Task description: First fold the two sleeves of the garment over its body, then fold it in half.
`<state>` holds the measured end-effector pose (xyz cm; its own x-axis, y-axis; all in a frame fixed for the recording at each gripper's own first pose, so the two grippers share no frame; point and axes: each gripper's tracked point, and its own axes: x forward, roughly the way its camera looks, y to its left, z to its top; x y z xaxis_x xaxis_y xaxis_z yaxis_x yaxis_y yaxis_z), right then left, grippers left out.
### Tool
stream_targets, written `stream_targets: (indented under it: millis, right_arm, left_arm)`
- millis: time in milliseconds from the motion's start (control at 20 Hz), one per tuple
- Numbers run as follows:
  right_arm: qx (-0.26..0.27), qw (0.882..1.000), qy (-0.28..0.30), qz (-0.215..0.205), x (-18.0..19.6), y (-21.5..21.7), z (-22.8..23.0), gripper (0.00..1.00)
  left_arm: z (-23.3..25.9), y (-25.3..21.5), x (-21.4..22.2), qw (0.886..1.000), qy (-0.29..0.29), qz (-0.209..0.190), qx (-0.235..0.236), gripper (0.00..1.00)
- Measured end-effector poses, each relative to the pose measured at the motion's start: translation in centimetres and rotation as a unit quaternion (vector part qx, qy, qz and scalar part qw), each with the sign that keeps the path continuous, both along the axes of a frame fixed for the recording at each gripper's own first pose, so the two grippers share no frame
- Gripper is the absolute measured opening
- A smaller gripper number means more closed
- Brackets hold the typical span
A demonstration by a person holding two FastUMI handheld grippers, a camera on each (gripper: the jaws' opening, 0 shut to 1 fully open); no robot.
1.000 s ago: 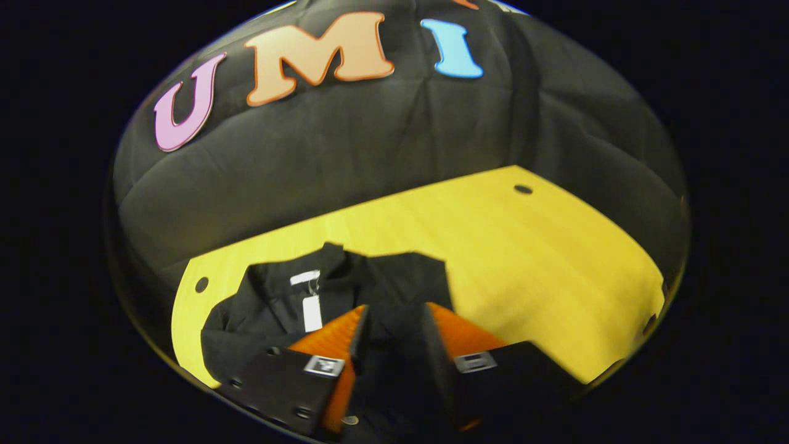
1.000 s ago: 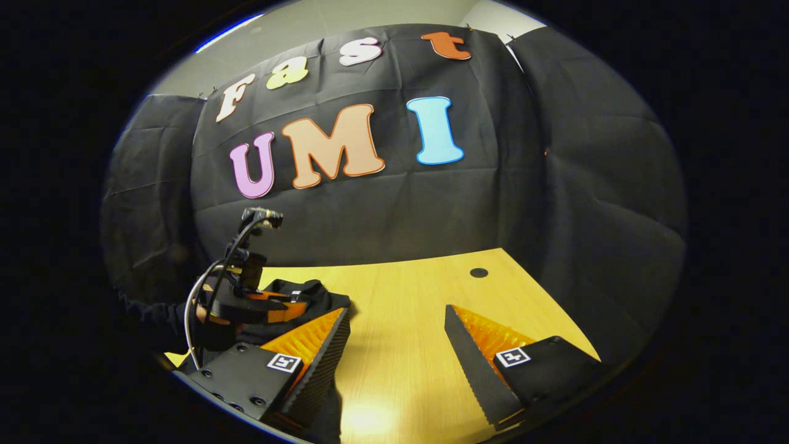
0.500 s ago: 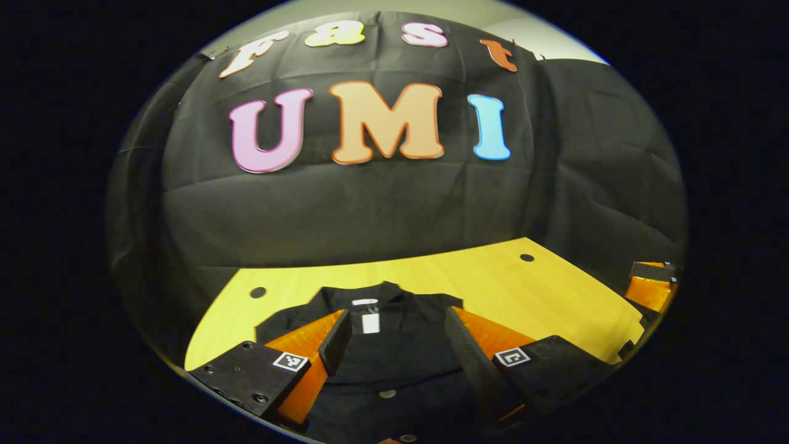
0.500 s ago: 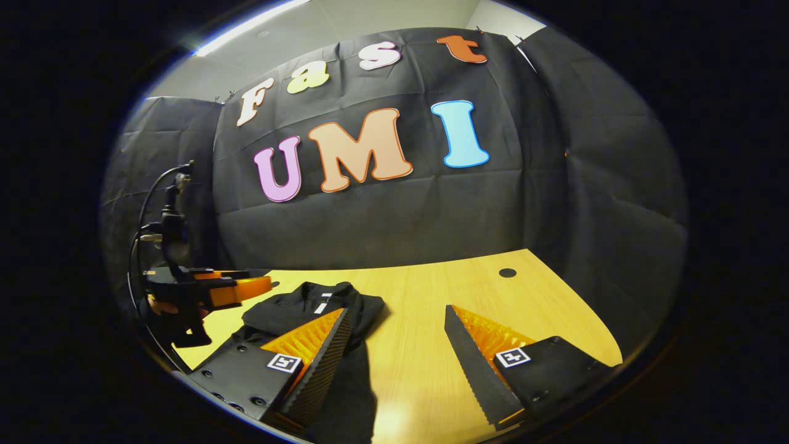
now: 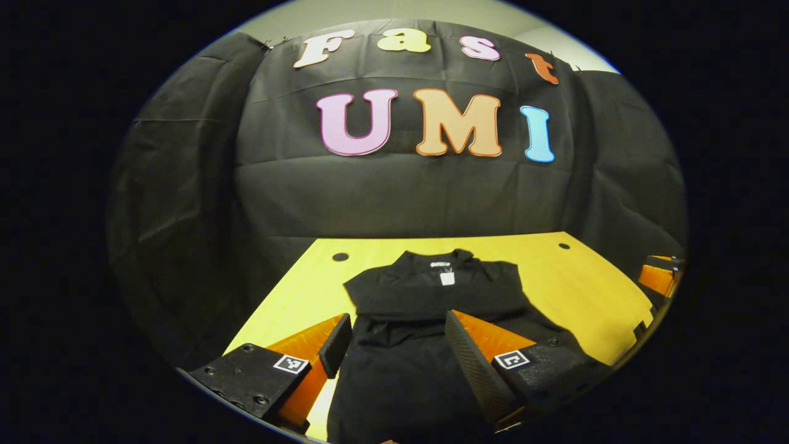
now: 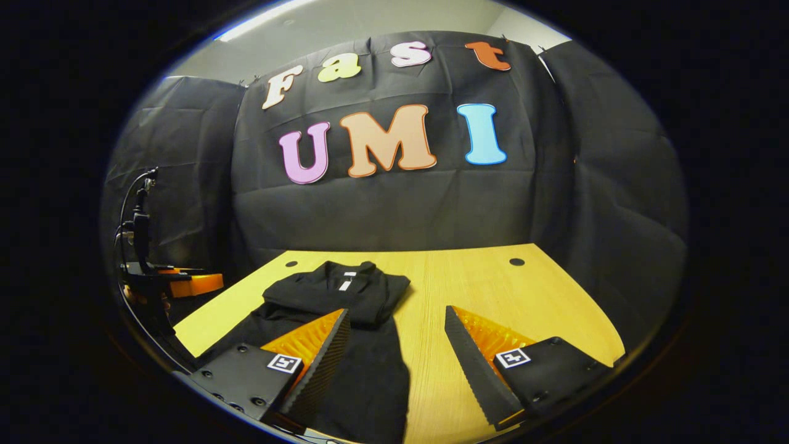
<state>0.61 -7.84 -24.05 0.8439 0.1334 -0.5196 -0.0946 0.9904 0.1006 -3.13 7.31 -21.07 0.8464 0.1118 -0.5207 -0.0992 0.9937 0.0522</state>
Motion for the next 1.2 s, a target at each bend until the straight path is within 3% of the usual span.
stream_targets:
  millis: [250, 550, 600, 850, 1000, 1050, 1100, 1200]
  right_arm:
    - [-0.025, 0.999, 0.047, 0.006, -4.2, 1.0, -4.2, 0.98]
    - [-0.072, 0.989, 0.132, 0.009, -9.9, 0.4, -11.2, 1.00]
    - [-0.078, 0.986, 0.146, 0.010, -10.1, 0.5, -12.0, 0.94]
    - [-0.077, 0.979, 0.191, -0.001, -12.2, 0.3, -15.0, 0.98]
    - [-0.075, 0.977, 0.202, -0.008, -12.6, 0.4, -16.3, 0.98]
    - [-0.073, 0.976, 0.205, -0.008, -12.7, 0.6, -16.7, 0.98]
    - [-0.071, 0.975, 0.211, -0.007, -13.0, 0.8, -17.2, 0.98]
    - [-0.076, 0.970, 0.230, 0.002, -13.7, 1.4, -18.1, 0.98]
  left_arm:
    - [-4.3, 2.6, -5.6, 0.998, 0.055, 0.027, -0.005, 0.94]
    - [-10.0, 4.4, -11.6, 0.990, 0.136, 0.038, -0.005, 0.94]
    - [-10.7, 4.4, -12.5, 0.988, 0.148, 0.041, -0.009, 0.94]
    - [-14.2, 4.9, -16.0, 0.980, 0.192, 0.048, -0.016, 0.95]
    - [-14.9, 5.1, -16.7, 0.981, 0.187, 0.052, -0.025, 0.95]
    - [-15.2, 5.2, -16.8, 0.980, 0.189, 0.053, -0.031, 1.00]
    - [-15.3, 5.1, -17.0, 0.981, 0.185, 0.051, -0.035, 0.95]
    - [-15.5, 5.0, -17.0, 0.983, 0.176, 0.045, -0.034, 0.96]
